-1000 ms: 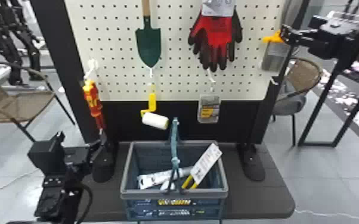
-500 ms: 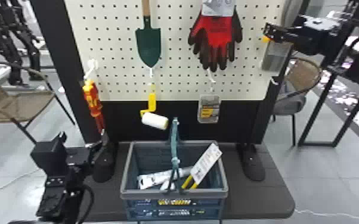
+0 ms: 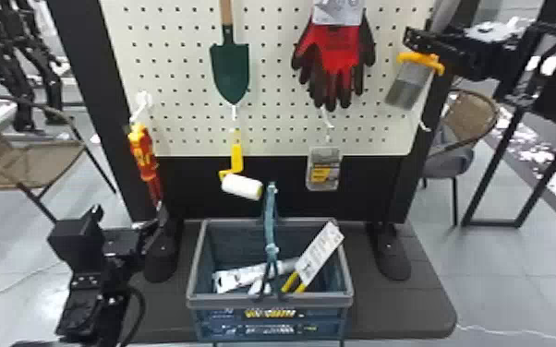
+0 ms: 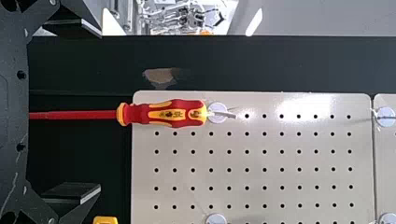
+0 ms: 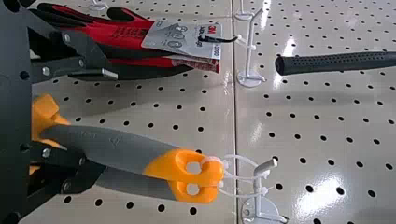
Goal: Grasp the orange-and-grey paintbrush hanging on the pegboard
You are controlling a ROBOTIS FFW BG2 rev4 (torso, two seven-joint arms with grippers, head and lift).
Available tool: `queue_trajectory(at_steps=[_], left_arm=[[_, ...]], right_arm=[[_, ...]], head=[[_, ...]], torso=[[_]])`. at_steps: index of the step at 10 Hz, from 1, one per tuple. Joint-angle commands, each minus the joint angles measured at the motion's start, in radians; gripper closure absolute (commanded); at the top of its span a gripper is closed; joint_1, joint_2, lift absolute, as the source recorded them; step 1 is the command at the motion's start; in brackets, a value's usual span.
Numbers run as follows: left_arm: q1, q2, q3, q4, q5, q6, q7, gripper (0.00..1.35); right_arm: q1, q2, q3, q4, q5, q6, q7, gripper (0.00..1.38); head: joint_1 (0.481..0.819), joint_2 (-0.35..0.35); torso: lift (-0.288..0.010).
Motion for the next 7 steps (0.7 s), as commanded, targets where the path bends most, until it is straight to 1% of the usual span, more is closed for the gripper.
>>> queue_trajectory(at_steps=[1, 5, 7], left_arm=[[0.0, 0.003, 0.001, 0.0, 0.001, 0.0, 0.0, 0.15], [0.005, 0.003, 0.004, 0.0, 0.004, 0.0, 0.0, 0.15], [0.005, 0.003, 0.004, 0.0, 0.006, -0.002, 0.0, 0.15]], right_arm=[[-0.004, -0.005, 0.004, 0.0, 0.009, 0.008, -0.008, 1.21], [-0.003, -0.014, 0.009, 0.001, 0.016, 0.008, -0.012, 1.21], [-0.001, -0.014, 0.009, 0.001, 0.016, 0.005, -0.014, 1.21]], head=[[0.549, 0.0], [0.549, 0.0], [0.549, 0.0]], torso=[[-0.1], [-0.1], [-0.1]])
